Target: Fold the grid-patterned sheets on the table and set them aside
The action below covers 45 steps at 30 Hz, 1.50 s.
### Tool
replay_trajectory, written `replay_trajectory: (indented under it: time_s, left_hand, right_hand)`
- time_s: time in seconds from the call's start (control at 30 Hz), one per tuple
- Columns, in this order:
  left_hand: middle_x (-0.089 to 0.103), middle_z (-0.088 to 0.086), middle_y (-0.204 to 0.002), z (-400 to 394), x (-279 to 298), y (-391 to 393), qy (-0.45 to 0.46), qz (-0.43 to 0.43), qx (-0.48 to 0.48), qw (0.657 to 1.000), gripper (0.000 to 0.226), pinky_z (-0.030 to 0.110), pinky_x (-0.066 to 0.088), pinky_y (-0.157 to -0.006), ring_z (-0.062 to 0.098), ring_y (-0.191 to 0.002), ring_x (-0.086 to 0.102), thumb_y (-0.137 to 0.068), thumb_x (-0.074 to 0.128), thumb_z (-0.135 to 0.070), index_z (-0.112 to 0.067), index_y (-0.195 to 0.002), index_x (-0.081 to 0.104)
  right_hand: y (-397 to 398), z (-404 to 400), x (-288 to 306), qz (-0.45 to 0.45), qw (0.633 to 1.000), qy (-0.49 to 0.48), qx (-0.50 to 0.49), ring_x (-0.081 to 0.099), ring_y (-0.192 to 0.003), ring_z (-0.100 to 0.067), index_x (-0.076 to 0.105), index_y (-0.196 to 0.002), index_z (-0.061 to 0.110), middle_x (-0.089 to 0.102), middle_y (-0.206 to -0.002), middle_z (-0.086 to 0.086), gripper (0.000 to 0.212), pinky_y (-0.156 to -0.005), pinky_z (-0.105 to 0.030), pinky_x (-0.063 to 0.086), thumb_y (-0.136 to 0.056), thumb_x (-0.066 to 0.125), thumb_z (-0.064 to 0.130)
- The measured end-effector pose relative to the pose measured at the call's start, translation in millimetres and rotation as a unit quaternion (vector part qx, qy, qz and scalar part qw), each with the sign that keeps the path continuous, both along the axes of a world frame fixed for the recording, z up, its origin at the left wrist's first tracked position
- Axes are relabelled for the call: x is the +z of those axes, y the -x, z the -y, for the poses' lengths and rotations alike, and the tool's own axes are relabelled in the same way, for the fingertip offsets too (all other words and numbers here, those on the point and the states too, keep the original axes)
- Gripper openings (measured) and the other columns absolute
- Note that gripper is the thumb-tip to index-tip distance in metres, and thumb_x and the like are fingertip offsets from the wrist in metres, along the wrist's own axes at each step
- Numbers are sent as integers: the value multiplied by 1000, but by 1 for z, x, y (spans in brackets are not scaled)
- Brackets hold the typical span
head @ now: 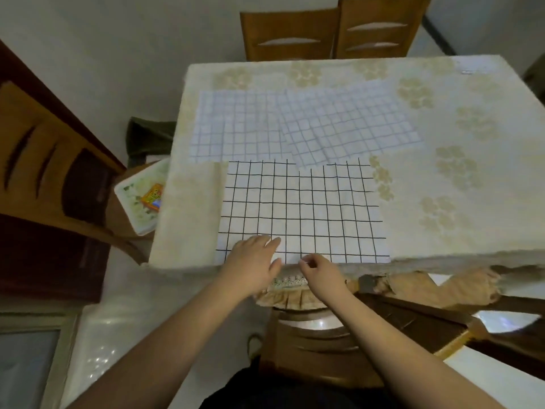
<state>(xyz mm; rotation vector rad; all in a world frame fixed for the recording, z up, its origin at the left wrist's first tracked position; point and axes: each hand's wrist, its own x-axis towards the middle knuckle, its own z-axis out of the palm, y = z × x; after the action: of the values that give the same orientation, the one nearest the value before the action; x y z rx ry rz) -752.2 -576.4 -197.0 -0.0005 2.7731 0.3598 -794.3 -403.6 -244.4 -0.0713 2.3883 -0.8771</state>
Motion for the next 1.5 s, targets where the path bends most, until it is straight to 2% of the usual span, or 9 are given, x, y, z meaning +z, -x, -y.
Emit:
replay_trajectory:
  time_s: [0.1, 0.27, 0.57, 0.73, 0.9, 1.1, 1.17, 1.27, 1.5]
  left_hand:
    - [29, 2, -157, 5, -5, 1, -1, 8, -10, 1000, 56, 40, 25, -117, 19, -144, 26, -100, 34, -41, -22, -152, 25]
    - [31, 1, -156, 14, -9, -4, -2, 13, -28, 1000, 54, 40, 26, -116, 18, -143, 28, -101, 34, -39, -21, -152, 26]
    - [32, 1, -156, 33, -14, -9, 3, 15, -32, 999, 54, 39, 28, -114, 18, -142, 29, -101, 34, -38, -21, -151, 27]
    - [32, 0, -155, 30, -15, -10, -7, 4, -36, 999, 53, 38, 29, -114, 17, -141, 30, -101, 34, -37, -21, -151, 28]
    - [33, -1, -155, 18, -18, -2, -17, 5, -54, 998, 53, 37, 29, -114, 17, -141, 30, -101, 33, -38, -21, -151, 28]
    - [34, 0, -154, -9, -19, 16, -29, -1, -79, 996, 53, 37, 29, -113, 18, -140, 31, -101, 33, -37, -21, -151, 29]
    - [35, 0, -154, -20, -20, 24, -33, -2, -88, 996, 52, 37, 30, -113, 18, -140, 32, -101, 33, -37, -21, -150, 31]
    - [36, 0, -153, -37, -22, 38, -38, -2, -99, 994, 52, 37, 31, -112, 17, -139, 34, -101, 34, -36, -20, -150, 32]
    - [39, 0, -151, -83, -32, 77, -38, 27, -95, 994, 51, 38, 33, -111, 18, -135, 38, -101, 35, -35, -19, -149, 34]
  right_hand:
    - [-2, 8, -24, 112, 982, 60, -138, 64, -95, -19, 60, -118, 13, 67, -106, -4, 35, -90, -41, 54, -96, 53, 39]
    - [4, 20, -54, 247, 891, 149, -350, 65, -89, -19, 58, -115, 10, 64, -101, -6, 33, -87, -39, 54, -93, 59, 35]
    - [14, 25, -67, 242, 864, 202, -392, 56, -68, -12, 59, -118, -1, 57, -78, 0, 32, -75, -33, 51, -96, 55, 22]
    - [12, 11, -61, 244, 809, 248, -474, 61, -78, -15, 64, -92, 9, 65, -87, -7, 9, -70, -29, 50, -95, 57, 15]
    - [13, -25, -56, 210, 775, 300, -515, 60, -82, -18, 63, -97, 7, 63, -87, -7, 11, -83, -34, 51, -94, 56, 15]
    - [23, -74, -52, 139, 797, 268, -523, 55, -63, -15, 56, -92, 9, 56, -77, -4, 8, -58, -27, 48, -92, 54, 17]
    - [27, -89, -53, 118, 807, 255, -519, 57, -67, -16, 57, -93, 9, 58, -78, -4, 14, -61, -31, 51, -94, 55, 23]
    - [38, -112, -49, 93, 806, 223, -540, 60, -86, -24, 61, -104, 13, 63, -91, -8, 16, -87, -46, 52, -94, 60, 25]
    - [84, -172, -44, 8, 809, 192, -556, 55, -68, -19, 49, -115, 14, 57, -77, -4, 26, -62, -33, 48, -92, 61, 17]
